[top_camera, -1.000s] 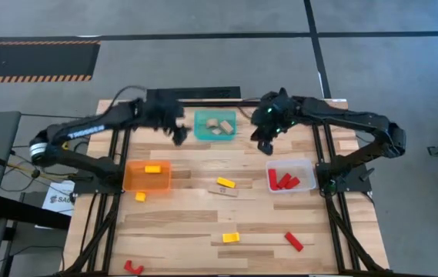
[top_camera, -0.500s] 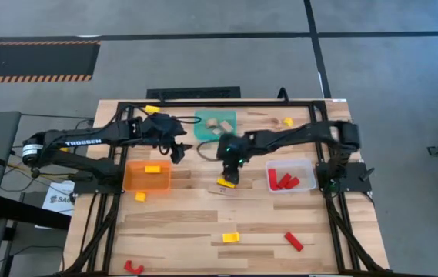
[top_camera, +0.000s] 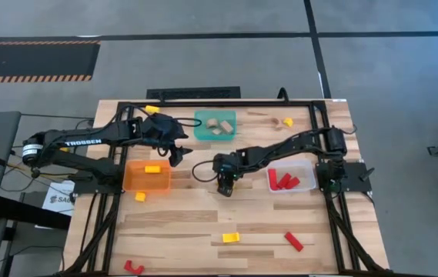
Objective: Sort & place blocks by color
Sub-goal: Put the yellow block into the orange bin
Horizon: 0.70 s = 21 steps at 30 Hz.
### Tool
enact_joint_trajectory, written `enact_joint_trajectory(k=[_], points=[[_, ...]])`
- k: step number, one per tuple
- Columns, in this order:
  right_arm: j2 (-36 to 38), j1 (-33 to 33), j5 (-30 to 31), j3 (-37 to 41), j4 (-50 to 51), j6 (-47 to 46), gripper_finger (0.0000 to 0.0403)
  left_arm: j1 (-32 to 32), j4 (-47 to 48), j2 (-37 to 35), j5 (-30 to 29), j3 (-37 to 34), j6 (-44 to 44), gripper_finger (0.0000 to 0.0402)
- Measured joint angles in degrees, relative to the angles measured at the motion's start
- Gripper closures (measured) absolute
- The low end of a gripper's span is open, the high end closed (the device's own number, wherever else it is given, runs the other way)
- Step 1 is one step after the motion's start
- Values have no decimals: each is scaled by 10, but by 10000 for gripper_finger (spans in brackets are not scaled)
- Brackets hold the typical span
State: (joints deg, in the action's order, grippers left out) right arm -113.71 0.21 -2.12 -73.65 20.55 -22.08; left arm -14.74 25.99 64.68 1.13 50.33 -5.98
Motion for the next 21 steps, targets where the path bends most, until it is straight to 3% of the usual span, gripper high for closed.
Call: enact_joint_trajectory(k=[11,21], points=[[0,13,53,0,-2,-21,195,0,0,0,0,0,10,125],[0,26,51,0,-17,-16,196,0,0,0,-1,0,8,125]])
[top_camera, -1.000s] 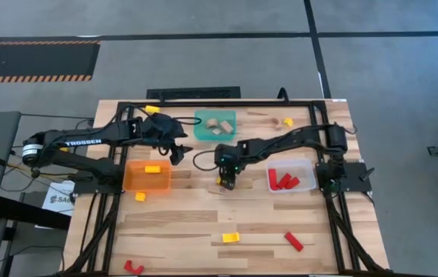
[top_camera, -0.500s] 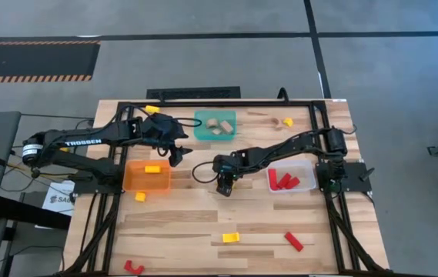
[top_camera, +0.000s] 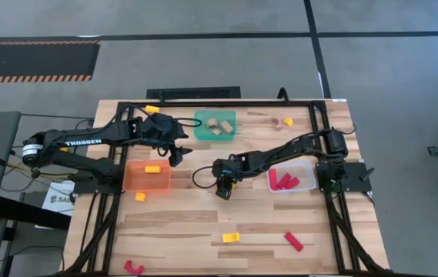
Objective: Sort & place blocks by color
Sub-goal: Put the yellow block into the orange bin
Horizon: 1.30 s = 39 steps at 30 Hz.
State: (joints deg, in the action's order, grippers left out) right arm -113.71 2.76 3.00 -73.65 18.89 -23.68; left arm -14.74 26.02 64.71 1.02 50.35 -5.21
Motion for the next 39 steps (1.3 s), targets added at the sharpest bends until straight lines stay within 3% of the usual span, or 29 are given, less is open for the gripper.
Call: enact_joint_trajectory(k=[5,10,19,23,28,31,35,39], points=[[-22,-2,-16,-2,-12,-4,187,0,0,0,-3,0,-3,125],[-58,2,8,-4,-23,-15,184,0,0,0,-10,0,-6,125],[-61,1,14,-3,-13,16,195,1,2,0,-13,0,-15,125],[-58,0,13,-2,-5,21,228,1,4,0,-14,0,-16,125],[-28,-3,6,2,5,44,305,0,55,-2,-19,0,-12,125],[-3,-12,7,6,3,59,309,-4,75,-21,-25,0,-26,129],[39,-36,7,1,-96,72,309,-13,78,-75,-66,0,-20,145],[37,-47,-20,-5,-237,104,306,-36,74,-131,-98,1,-15,161]])
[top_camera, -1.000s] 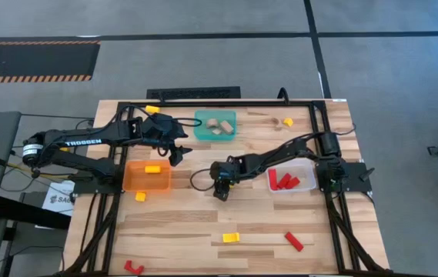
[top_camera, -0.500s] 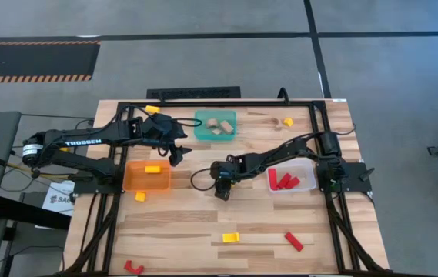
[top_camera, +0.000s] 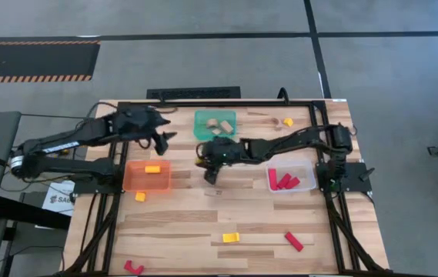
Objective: Sort & place blocks by color
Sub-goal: Put the yellow block into the orange bin
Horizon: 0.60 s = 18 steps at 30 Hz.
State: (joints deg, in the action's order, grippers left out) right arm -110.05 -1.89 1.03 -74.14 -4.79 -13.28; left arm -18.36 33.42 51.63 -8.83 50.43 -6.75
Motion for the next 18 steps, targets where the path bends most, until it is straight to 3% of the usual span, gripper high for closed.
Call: enact_joint_trajectory(k=[5,18], points=[[-70,-4,-54,-77,-116,4,297,-27,7,-55,6,0,-4,174],[-325,-7,-127,-453,-91,-2,295,-43,82,-93,8,-1,-5,185]])
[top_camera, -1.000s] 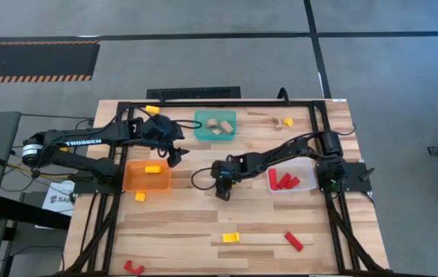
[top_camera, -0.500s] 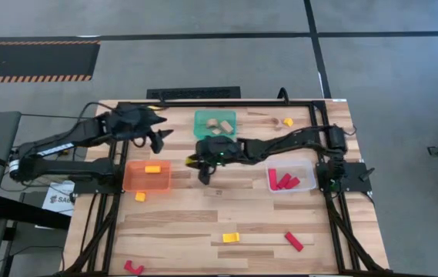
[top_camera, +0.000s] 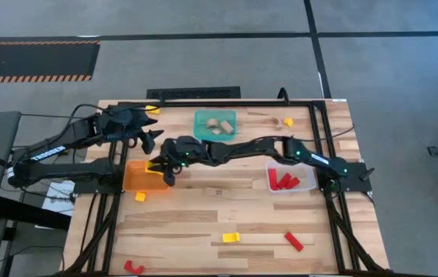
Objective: Sort & place blocks by color
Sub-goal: Put the yellow block into the orange bin
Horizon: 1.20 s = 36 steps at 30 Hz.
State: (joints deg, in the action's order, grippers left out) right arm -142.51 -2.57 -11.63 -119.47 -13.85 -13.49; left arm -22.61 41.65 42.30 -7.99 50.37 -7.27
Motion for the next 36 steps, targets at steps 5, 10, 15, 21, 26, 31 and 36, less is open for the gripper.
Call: enact_joint_trajectory(k=[5,10,15,21,26,31,36], points=[[-56,1,-5,-81,-2,-1,289,0,6,0,0,0,4,185],[-93,4,-6,-112,4,-1,262,0,5,0,-2,0,13,185],[-97,2,-5,-113,26,-14,217,0,5,0,-3,0,15,185],[-94,-4,-14,-113,69,-15,149,0,5,0,-10,0,17,185],[-65,-31,-100,-112,143,-50,129,0,5,0,-22,0,17,185],[-3,-61,-193,-114,282,-41,128,-8,21,15,-102,0,-4,185],[80,-74,-185,-113,514,80,127,-100,52,99,-101,0,-50,185]])
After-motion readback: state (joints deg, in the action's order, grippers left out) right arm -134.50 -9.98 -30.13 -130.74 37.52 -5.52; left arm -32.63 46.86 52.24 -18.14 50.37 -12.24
